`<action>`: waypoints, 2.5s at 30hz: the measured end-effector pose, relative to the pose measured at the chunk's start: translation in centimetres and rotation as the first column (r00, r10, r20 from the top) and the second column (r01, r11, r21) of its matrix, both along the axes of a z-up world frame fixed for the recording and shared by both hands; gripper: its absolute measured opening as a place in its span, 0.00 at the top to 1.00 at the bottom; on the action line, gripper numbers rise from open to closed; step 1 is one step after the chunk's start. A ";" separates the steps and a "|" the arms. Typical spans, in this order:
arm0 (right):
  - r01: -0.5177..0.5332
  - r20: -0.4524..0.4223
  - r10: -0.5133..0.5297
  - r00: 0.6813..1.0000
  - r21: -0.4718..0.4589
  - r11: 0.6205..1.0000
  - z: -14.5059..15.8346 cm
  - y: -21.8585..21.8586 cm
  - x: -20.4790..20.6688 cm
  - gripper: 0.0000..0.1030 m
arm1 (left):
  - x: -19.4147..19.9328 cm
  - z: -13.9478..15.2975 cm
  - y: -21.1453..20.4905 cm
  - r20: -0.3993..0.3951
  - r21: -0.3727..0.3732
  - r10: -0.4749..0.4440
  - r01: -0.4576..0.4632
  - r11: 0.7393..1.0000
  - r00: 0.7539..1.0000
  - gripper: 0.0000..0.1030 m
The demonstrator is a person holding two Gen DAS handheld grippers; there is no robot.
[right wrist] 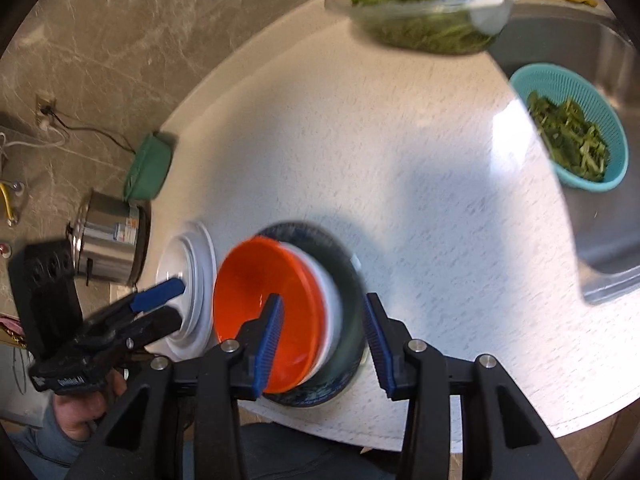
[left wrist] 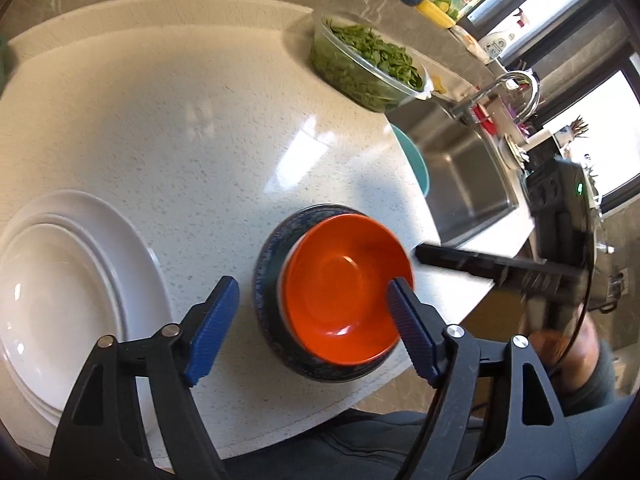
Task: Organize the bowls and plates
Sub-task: 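Carry the orange bowl into the white bowl and open grippers, then pinch the rim of the nested patterned bowl stack with both grippers, then lift the nested bowl stack and lower it onto the white plate stack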
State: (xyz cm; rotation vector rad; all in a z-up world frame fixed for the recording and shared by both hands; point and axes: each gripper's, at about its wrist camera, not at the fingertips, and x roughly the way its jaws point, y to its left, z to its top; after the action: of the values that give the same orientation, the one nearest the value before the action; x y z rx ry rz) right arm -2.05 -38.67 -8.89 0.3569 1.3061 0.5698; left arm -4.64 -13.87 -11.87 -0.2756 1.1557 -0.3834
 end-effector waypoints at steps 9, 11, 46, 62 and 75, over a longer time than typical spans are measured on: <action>0.012 -0.121 -0.006 0.993 0.053 0.999 -4.2 -4.6 2.3 0.52 | -3.1 -3.8 1.4 -0.062 0.023 0.109 -0.108 0.994 0.992 0.27; -0.016 -0.132 0.023 0.991 0.055 0.998 -4.9 -4.1 2.3 0.52 | -3.2 -4.1 1.3 -0.049 0.052 0.138 -0.136 0.989 0.989 0.27; -0.190 -0.167 0.213 0.963 0.146 0.971 -6.0 -3.7 4.5 0.53 | -4.8 -6.0 4.5 -0.099 -0.149 0.321 -0.333 0.931 0.942 0.56; -0.237 -0.221 0.280 0.934 0.202 0.950 -7.5 -2.2 4.5 0.53 | -3.5 -6.8 5.2 -0.197 -0.285 0.214 -0.264 0.921 0.957 0.71; -0.242 -0.255 0.304 0.918 0.245 0.939 -8.3 -2.2 4.5 0.53 | -4.3 -8.0 7.4 -0.241 -0.413 0.202 -0.288 0.864 0.949 0.71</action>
State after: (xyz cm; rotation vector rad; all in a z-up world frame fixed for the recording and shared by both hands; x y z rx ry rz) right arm 2.47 -40.91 -17.23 0.4456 1.5980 0.9246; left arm -8.92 -6.51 -19.84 -0.8720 1.1918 -0.3976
